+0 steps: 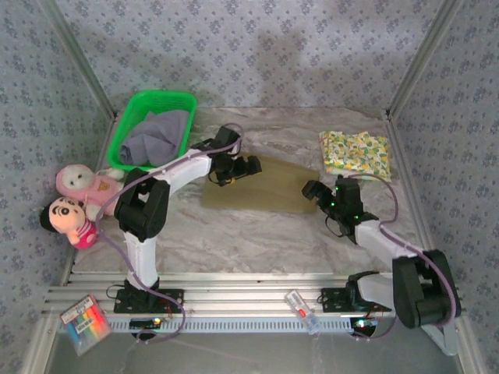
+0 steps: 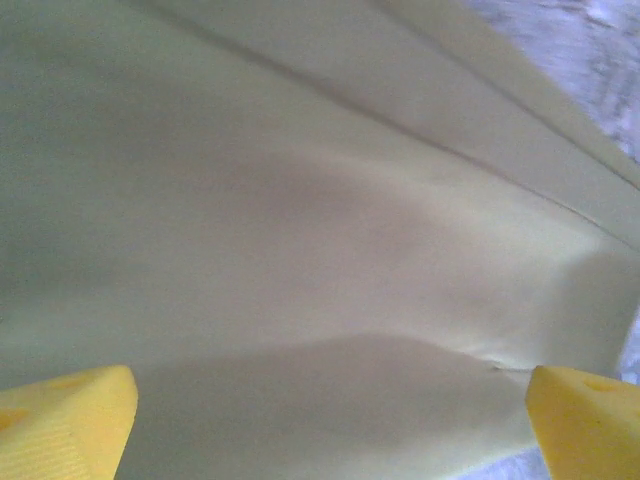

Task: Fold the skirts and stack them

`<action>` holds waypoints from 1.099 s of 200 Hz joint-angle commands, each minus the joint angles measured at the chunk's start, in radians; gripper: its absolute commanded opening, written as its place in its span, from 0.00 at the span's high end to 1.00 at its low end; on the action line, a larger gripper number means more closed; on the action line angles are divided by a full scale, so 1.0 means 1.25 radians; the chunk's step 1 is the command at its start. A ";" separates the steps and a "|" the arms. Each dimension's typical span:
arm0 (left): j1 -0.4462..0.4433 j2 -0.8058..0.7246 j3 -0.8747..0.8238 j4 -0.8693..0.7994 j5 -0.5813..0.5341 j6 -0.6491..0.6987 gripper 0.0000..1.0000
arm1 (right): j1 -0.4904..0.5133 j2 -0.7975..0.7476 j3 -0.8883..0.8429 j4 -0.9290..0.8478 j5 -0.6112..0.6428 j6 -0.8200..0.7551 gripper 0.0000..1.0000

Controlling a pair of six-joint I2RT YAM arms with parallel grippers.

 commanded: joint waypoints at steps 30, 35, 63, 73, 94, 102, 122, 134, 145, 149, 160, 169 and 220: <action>-0.084 0.035 0.152 -0.212 -0.035 0.106 0.24 | -0.054 0.000 0.010 -0.145 -0.089 0.095 0.00; -0.087 0.044 0.157 -0.216 -0.022 0.103 0.30 | -0.053 0.009 0.008 -0.133 -0.105 0.104 0.00; -0.102 0.088 0.159 -0.226 0.010 0.077 0.55 | -0.024 0.053 -0.013 -0.011 -0.134 0.174 0.00; -0.101 0.105 0.154 -0.227 0.015 0.067 0.61 | -0.012 0.069 -0.010 0.007 -0.128 0.183 0.01; -0.101 0.142 0.148 -0.225 0.030 0.057 0.64 | 0.008 0.101 -0.005 0.034 -0.118 0.203 0.04; -0.101 0.154 0.142 -0.222 0.032 0.053 0.64 | 0.015 0.111 -0.006 0.050 -0.116 0.212 0.04; -0.096 0.176 0.137 -0.229 0.033 0.050 0.65 | 0.030 0.129 -0.006 0.069 -0.101 0.225 0.05; -0.090 0.178 0.127 -0.224 0.036 0.047 0.65 | 0.040 0.137 -0.007 0.078 -0.084 0.231 0.05; -0.084 0.175 0.113 -0.214 0.035 0.042 0.64 | 0.049 0.142 -0.008 0.095 -0.066 0.234 0.06; -0.083 0.175 0.108 -0.210 0.036 0.040 0.64 | 0.053 0.143 -0.008 0.100 -0.058 0.236 0.06; -0.078 0.175 0.098 -0.201 0.036 0.036 0.64 | 0.060 0.149 -0.009 0.125 -0.039 0.242 0.06; -0.075 0.176 0.088 -0.194 0.044 0.031 0.64 | 0.065 0.156 -0.011 0.152 -0.025 0.249 0.06; -0.066 0.171 0.062 -0.172 0.059 0.021 0.64 | 0.093 0.183 0.001 0.226 0.012 0.265 0.11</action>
